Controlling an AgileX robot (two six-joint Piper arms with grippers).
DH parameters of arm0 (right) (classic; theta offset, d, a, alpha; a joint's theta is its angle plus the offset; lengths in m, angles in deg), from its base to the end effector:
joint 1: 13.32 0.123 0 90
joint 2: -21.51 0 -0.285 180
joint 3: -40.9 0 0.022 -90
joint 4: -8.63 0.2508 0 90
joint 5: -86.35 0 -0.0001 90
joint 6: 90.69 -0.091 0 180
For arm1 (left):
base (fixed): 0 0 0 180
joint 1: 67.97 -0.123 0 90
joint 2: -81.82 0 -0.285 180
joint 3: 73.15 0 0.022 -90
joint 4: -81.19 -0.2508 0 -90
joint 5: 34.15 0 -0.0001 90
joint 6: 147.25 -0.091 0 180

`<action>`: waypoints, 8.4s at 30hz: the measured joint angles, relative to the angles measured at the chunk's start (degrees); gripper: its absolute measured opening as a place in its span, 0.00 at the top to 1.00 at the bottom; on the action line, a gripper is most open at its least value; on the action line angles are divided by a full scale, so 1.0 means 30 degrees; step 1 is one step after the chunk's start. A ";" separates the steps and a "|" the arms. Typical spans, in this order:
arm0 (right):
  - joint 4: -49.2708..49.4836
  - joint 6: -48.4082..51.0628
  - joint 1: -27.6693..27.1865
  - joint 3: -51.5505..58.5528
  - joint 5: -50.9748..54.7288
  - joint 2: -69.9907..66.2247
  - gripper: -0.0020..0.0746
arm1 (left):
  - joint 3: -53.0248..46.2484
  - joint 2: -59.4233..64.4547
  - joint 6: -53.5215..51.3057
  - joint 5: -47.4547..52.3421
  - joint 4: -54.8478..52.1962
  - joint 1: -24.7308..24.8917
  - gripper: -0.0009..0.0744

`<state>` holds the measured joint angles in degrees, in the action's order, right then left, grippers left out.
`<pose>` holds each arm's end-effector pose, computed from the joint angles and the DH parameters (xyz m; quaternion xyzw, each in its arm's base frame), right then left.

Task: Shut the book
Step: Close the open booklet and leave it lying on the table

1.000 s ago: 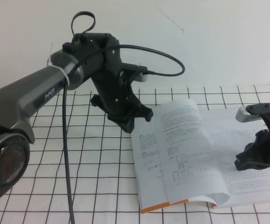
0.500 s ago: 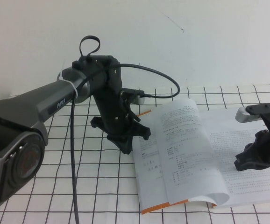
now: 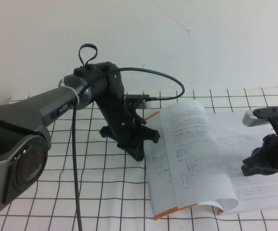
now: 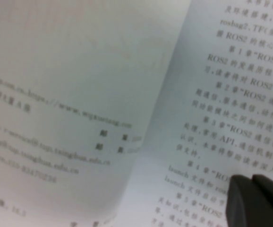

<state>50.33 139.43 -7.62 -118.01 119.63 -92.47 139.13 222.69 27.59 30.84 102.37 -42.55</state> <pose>0.3308 0.0665 0.1412 -0.1911 0.9508 0.1720 0.1727 0.4186 -0.2320 0.1586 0.1930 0.9647 -0.1777 0.0242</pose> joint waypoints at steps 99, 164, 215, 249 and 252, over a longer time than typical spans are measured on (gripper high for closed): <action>-1.1243 -1.2082 -0.1243 0.2120 -0.3535 0.3730 0.98 | 0.6332 -0.7888 -0.0979 0.2428 -0.1396 0.4029 0.99; -0.5833 -0.3809 -0.1270 0.4496 0.4568 2.8211 0.98 | -0.7762 -2.3521 0.4987 0.1736 -1.0248 1.1553 0.99; -0.5989 -0.3990 -0.1270 0.9681 0.5690 2.9207 0.98 | -3.4368 -4.1129 0.6517 -1.7120 -1.2676 -0.4782 0.99; -0.5935 -0.3990 -0.1270 0.9681 0.5690 2.9207 0.98 | -3.6819 -4.4594 1.1394 -1.4947 -1.3881 -1.0250 0.99; -0.5935 -0.3990 -0.1270 0.9681 0.5690 2.9207 0.98 | -3.6819 -4.4594 1.1394 -1.4934 -1.3914 -1.0250 0.99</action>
<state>32.52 127.46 -11.43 -88.97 136.70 -4.85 28.67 88.90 61.77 -13.96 60.63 -73.29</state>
